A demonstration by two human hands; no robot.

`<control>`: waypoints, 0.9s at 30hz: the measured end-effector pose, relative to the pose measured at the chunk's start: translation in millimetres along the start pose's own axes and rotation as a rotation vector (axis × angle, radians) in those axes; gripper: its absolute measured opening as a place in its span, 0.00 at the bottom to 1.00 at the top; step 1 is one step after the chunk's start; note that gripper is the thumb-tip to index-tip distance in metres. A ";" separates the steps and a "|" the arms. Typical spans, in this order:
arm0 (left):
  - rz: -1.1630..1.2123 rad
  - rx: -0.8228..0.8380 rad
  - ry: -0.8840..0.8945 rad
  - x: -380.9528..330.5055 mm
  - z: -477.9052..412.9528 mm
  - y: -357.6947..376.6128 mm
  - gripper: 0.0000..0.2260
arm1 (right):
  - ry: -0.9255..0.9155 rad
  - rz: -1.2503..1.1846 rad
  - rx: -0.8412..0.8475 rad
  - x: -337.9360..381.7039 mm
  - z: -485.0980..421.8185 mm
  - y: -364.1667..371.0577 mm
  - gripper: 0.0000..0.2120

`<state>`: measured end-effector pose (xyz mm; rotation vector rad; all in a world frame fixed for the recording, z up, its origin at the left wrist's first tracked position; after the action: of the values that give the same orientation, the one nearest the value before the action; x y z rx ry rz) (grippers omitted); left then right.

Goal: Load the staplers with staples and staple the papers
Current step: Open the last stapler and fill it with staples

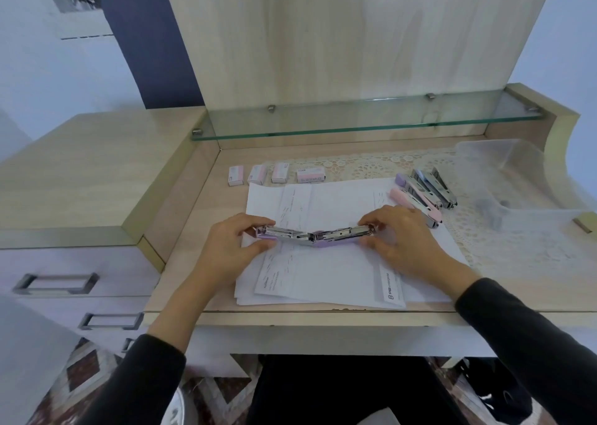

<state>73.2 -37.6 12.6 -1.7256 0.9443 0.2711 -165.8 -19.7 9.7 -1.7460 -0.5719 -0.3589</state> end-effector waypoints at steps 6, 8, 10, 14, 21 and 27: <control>0.089 -0.062 0.029 -28.3 -7.2 -5.7 0.14 | -0.018 -0.351 0.031 36.3 -2.9 -19.0 0.08; 0.080 -0.082 0.032 -37.1 -9.4 -4.8 0.16 | 0.003 -0.492 0.065 46.1 -4.2 -15.9 0.12; 0.082 -0.114 0.011 -40.5 -10.1 -5.3 0.18 | 0.023 -0.559 0.092 52.9 -5.1 -8.3 0.13; 0.231 -0.100 -0.149 -33.2 -7.8 -2.7 0.17 | 0.025 -0.606 0.066 59.3 -5.2 -2.5 0.10; 0.430 -0.023 -0.251 -36.1 3.8 7.7 0.42 | -0.035 -0.570 0.074 69.5 -1.3 6.7 0.10; 0.300 -0.022 -0.049 -52.6 0.8 10.6 0.39 | 0.003 -0.539 0.109 59.3 -1.7 14.3 0.16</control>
<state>31.4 -14.0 36.5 -1.5863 1.1674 0.5191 -108.5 -12.8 29.4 -1.4677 -1.0416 -0.6905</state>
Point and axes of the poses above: each hand's wrist, its own z-axis away from the middle knuckle, its own y-axis out of the palm, x = y × z, the point moved 9 cm from there along -z, towards the middle knuckle, and after that the axes turned 6 degrees about y, right-handed, at the moved point
